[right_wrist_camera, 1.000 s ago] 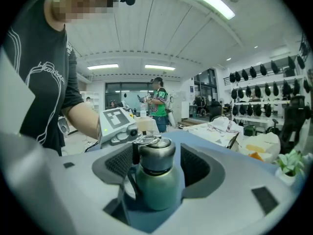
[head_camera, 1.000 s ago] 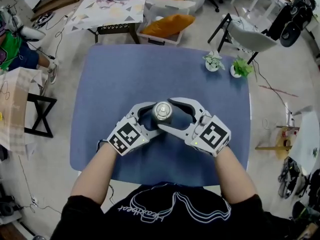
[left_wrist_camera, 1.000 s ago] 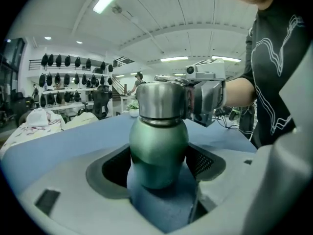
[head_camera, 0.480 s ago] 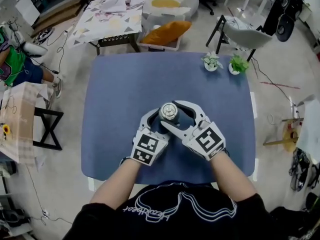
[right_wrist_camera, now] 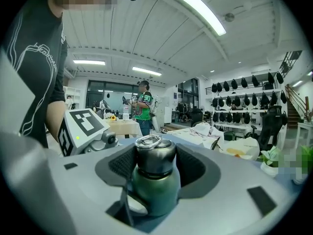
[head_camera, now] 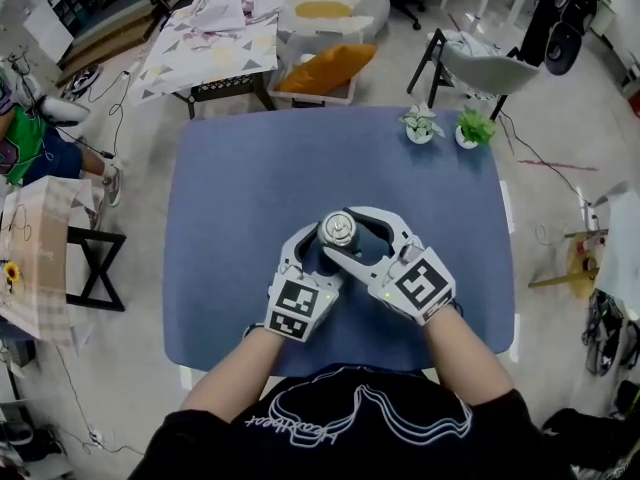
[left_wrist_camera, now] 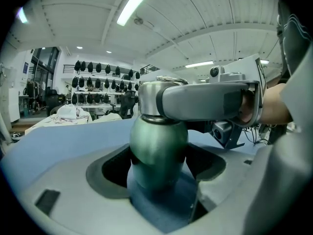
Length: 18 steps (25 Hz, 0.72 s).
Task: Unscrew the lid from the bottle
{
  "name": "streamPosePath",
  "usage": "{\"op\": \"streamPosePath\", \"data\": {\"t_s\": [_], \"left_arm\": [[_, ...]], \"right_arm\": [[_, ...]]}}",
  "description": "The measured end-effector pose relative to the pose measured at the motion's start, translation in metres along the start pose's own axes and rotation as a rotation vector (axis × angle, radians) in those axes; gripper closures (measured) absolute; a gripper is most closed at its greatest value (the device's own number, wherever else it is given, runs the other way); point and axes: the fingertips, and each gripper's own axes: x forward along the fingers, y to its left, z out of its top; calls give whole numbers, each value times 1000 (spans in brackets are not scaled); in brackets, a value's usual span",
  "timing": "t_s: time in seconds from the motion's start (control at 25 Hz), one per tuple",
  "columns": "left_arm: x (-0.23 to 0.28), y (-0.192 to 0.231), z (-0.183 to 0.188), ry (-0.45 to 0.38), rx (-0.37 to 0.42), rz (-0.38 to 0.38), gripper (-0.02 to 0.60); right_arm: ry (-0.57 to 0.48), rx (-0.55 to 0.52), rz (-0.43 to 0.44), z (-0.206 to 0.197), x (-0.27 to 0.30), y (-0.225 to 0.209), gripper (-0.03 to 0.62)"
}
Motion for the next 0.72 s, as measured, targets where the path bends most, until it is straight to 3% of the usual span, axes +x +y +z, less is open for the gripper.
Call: {"op": "streamPosePath", "data": {"t_s": [0.32,0.72], "left_arm": [[-1,-1,-1,35,56,-136,233],[-3,-1,0,72,168,-379,233]], "right_arm": [[32,-39,118,-2,0,4,338],[89,-97,342,-1,3,6,338]]}}
